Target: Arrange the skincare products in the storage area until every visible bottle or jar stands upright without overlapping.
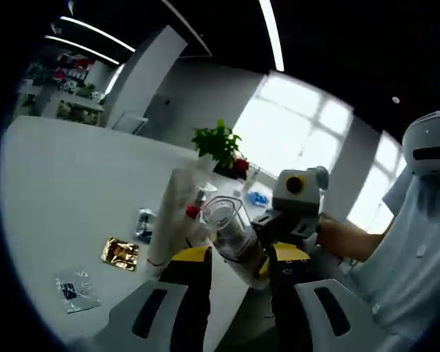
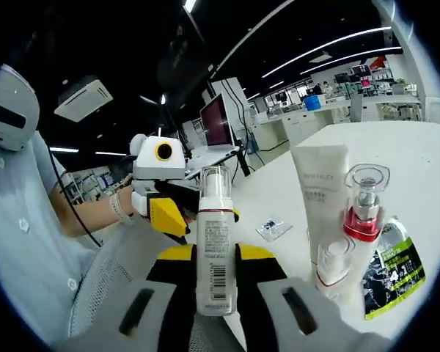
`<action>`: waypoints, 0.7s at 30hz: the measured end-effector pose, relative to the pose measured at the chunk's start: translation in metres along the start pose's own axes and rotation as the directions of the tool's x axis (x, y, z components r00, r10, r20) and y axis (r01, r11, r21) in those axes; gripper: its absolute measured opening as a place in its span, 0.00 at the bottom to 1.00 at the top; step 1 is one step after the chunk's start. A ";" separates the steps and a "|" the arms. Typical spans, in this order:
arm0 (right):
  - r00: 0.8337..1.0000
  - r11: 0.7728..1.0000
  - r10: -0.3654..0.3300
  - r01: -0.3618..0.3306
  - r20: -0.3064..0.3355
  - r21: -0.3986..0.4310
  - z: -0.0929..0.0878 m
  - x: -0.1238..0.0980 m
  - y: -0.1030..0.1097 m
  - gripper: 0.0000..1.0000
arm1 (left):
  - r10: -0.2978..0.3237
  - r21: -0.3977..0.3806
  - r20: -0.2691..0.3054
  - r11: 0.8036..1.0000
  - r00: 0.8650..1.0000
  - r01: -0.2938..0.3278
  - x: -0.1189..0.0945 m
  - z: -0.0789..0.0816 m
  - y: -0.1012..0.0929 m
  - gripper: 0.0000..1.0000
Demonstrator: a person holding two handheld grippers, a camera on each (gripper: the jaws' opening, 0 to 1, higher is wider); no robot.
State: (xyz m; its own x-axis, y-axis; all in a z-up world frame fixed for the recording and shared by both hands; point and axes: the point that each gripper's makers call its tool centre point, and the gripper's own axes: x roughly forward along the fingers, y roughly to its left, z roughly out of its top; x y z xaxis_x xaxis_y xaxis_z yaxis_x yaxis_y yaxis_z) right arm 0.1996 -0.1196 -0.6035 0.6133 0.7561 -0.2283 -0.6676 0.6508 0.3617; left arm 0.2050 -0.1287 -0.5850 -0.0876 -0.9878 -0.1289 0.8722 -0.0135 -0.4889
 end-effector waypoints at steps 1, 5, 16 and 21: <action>1.000 1.000 0.008 -0.008 0.003 0.002 0.001 0.001 0.001 0.20 | -0.005 -0.002 0.000 1.000 1.000 0.005 0.001 0.000 -0.001 0.26; 1.000 1.000 0.022 -0.022 0.020 0.002 0.003 0.003 0.005 0.20 | -0.013 -0.012 0.008 1.000 1.000 0.013 0.003 0.002 -0.003 0.23; 0.999 0.995 0.029 -0.030 -0.017 -0.098 -0.002 0.004 0.006 0.20 | -0.044 -0.081 -0.014 0.996 0.999 0.043 0.007 0.001 -0.008 0.20; 0.995 0.965 -0.032 0.007 -0.091 -0.262 -0.009 0.007 0.002 0.21 | -0.012 -0.046 -0.062 0.999 0.998 0.009 0.011 -0.006 -0.005 0.20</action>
State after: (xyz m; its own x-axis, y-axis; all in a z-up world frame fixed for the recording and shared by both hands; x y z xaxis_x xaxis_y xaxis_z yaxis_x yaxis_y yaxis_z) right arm 0.1994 -0.1123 -0.6123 0.5937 0.7379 -0.3209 -0.7502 0.6518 0.1111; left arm 0.1967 -0.1390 -0.5894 -0.1281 -0.9760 -0.1764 0.8485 -0.0158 -0.5290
